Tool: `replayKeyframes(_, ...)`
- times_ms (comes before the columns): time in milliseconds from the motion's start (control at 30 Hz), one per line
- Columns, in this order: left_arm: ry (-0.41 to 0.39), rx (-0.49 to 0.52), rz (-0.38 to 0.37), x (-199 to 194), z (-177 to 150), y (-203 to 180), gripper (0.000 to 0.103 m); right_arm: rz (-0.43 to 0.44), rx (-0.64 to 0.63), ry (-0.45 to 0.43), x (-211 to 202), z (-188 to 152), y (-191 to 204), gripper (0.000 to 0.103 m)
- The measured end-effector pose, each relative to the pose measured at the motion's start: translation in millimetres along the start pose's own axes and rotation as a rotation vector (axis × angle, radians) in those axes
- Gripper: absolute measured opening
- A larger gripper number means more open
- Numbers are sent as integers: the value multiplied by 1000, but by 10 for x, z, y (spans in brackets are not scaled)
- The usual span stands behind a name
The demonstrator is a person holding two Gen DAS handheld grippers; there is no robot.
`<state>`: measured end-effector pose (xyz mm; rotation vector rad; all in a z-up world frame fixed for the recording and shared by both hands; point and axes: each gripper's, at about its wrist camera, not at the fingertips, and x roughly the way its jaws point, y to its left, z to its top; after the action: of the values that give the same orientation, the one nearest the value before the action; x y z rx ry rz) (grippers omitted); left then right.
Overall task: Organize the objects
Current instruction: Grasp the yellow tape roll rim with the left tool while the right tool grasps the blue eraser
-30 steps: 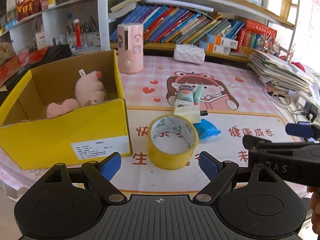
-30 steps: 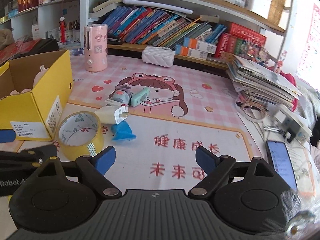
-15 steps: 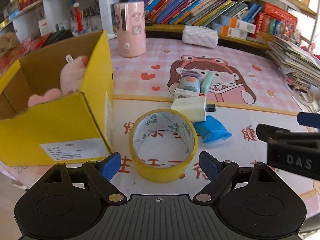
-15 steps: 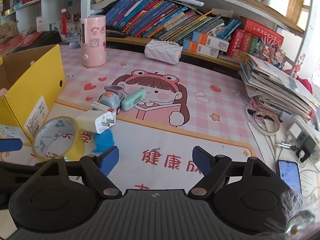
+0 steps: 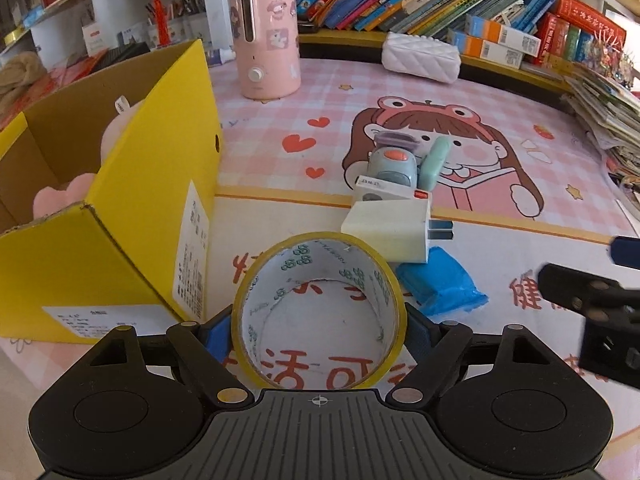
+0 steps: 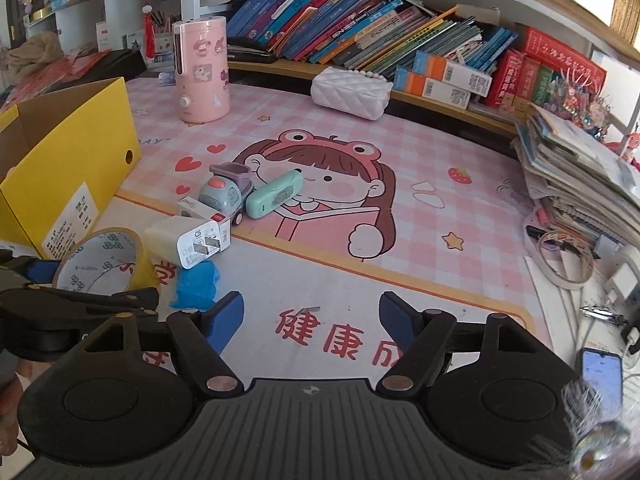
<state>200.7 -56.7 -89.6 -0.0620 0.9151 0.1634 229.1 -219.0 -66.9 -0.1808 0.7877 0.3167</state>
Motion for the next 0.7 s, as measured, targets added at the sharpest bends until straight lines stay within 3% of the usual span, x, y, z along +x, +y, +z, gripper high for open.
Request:
replayKeyframes(200, 30, 10, -2, -131, -90, 65, 83, 89, 2, 40, 181, 90, 115, 67)
replayKeyframes(400, 27, 12, 17, -263, -151, 178, 83, 210, 15, 117, 456, 207, 289, 55)
replayKeyframes(600, 15, 3, 12, -353, -193, 231, 83, 241, -50, 187, 662, 268, 508, 44)
replayKeyframes(700, 11, -4, 15, -375, -209, 249, 83, 227, -75, 177, 665, 239, 560, 36)
